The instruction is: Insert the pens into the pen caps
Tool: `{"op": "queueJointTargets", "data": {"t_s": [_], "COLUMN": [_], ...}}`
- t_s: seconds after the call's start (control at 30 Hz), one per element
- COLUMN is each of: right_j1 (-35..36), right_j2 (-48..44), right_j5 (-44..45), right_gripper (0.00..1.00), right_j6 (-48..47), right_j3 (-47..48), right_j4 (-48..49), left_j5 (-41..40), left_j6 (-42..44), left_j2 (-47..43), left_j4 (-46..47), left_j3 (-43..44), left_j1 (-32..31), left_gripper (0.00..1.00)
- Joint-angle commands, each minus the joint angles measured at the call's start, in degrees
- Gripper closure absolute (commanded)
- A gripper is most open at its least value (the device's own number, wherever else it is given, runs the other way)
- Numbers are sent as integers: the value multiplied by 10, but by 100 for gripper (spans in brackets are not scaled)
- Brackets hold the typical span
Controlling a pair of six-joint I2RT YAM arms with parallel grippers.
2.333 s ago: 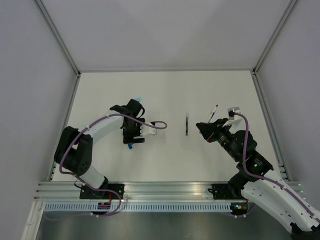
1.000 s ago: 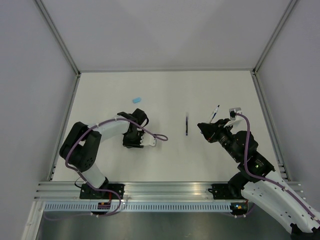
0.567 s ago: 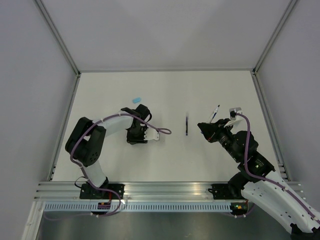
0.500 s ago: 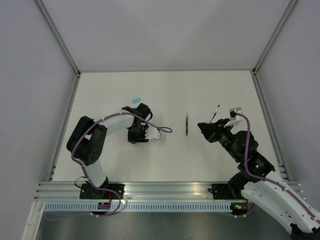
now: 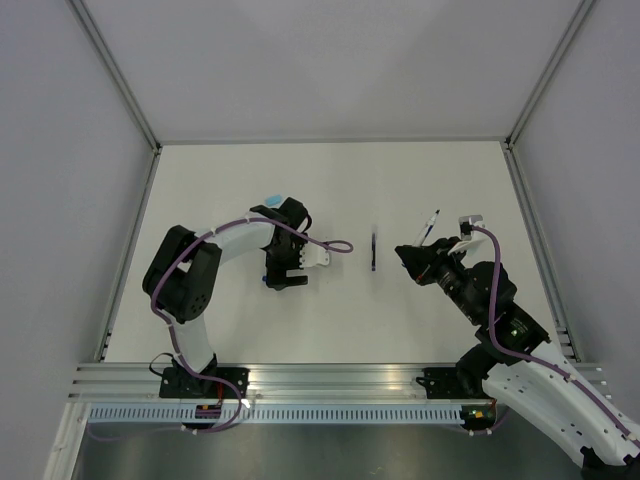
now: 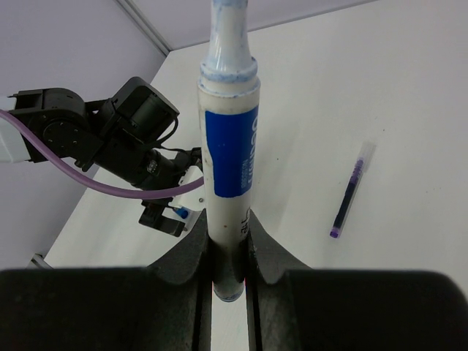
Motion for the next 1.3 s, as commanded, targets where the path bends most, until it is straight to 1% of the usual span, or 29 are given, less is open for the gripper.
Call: {"op": "queueJointTargets", "data": {"t_s": [0.0,0.2,0.27,0.33,0.53,0.6,0.63,0.73,0.77,0.8,0.83,0.87,0.93,1.07,1.23,1.27], "right_j1": [1,1,2,2,1,1,1,1,1,1,2,1,1,1,1,1], "right_j2": [-2,0,0,-1,1,0,0,-1,0,-1,1,1,2,5,2,2], "right_j5": [0,1,2,2,2,2,2,2,2,2,2,2,2,2,2,2], "right_gripper": [98,98,98,98,98,98,98,98,98,98,98,98,98,98,98,98], "right_j6": [1,2,2,1,1,1,2,2,2,1,3,3,3,2,3,3], "right_j3": [24,24,24,24,24,24,25,25,25,24,24,24,24,23,24,24], "right_j4": [9,9,9,9,9,9,8,8,9,9,9,9,9,10,10,10], "left_j5": [15,-15,-24,-11,-40,-43,-43,-36,-33,-36,-39,-37,-40,-53,-57,-54], "left_j6": [-24,-16,-16,-11,0,7,11,18,21,20,19,23,26,19,20,20], "left_j2": [6,-26,-26,-23,-11,-6,-4,-2,0,1,3,5,9,23,32,33], "left_j4": [7,0,-2,-18,-20,-25,-31,-33,-35,-33,-29,-31,-26,-17,-13,-11], "left_j3": [18,2,-6,-6,-13,-14,-16,-18,-19,-20,-23,-24,-26,-30,-39,-40], "left_j1": [-3,-2,-2,1,8,12,12,21,23,24,24,25,26,27,29,30], "left_gripper": [0,0,0,0,1,4,9,11,27,30,28,29,37,37,46,52]}}
